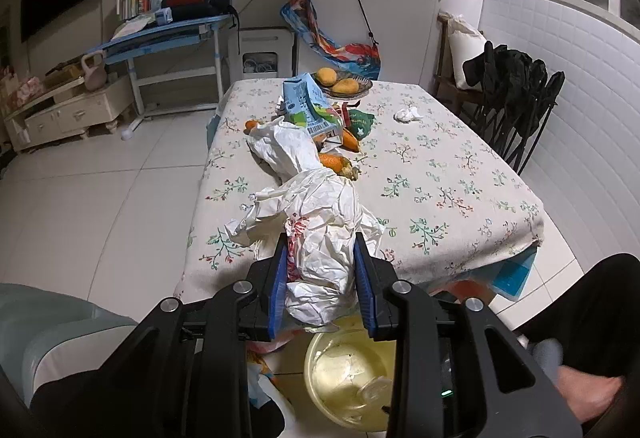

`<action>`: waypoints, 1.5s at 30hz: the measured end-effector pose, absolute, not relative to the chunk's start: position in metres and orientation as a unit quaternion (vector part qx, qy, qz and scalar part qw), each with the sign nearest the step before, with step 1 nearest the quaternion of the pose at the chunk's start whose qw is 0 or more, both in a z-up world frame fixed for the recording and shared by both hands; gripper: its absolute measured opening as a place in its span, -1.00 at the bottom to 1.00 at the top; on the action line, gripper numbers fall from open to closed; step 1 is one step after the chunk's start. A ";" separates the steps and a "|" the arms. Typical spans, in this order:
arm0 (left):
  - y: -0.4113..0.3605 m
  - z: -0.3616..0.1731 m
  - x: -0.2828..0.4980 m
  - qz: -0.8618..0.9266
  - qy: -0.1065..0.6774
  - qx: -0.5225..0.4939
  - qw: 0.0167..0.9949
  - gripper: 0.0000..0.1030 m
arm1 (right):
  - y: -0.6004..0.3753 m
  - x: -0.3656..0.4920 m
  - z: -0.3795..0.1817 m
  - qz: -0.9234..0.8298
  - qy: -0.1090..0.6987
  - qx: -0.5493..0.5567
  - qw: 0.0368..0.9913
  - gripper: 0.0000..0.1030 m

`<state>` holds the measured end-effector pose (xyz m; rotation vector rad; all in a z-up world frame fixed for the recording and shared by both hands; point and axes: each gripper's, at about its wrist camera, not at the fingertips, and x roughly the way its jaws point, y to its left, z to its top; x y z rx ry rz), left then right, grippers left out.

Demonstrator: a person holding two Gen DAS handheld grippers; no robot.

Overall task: Collect trash
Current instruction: 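Open the right tool to drop the water bottle into the yellow basin, then open the left tool to drop the white bag into the basin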

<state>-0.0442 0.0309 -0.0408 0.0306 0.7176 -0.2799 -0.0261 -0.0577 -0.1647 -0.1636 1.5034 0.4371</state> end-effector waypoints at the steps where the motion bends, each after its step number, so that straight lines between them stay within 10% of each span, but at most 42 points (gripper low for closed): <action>1: 0.031 -0.041 -0.045 -0.137 0.351 0.014 0.926 -0.43 | -0.064 -0.027 -0.152 0.196 0.663 -0.058 0.720 0.13; 17: 0.006 -0.067 -0.076 -0.193 0.405 0.026 0.893 -0.43 | -0.161 -0.054 -0.027 0.107 0.405 0.112 0.901 0.39; 27: -0.023 -0.103 -0.087 -0.222 0.474 0.083 0.848 -0.26 | -0.177 -0.049 -0.024 0.082 0.383 0.149 0.908 0.39; 45: 0.002 -0.060 -0.083 -0.129 0.369 0.054 0.919 0.15 | -0.183 -0.052 -0.019 0.070 0.375 0.157 0.911 0.41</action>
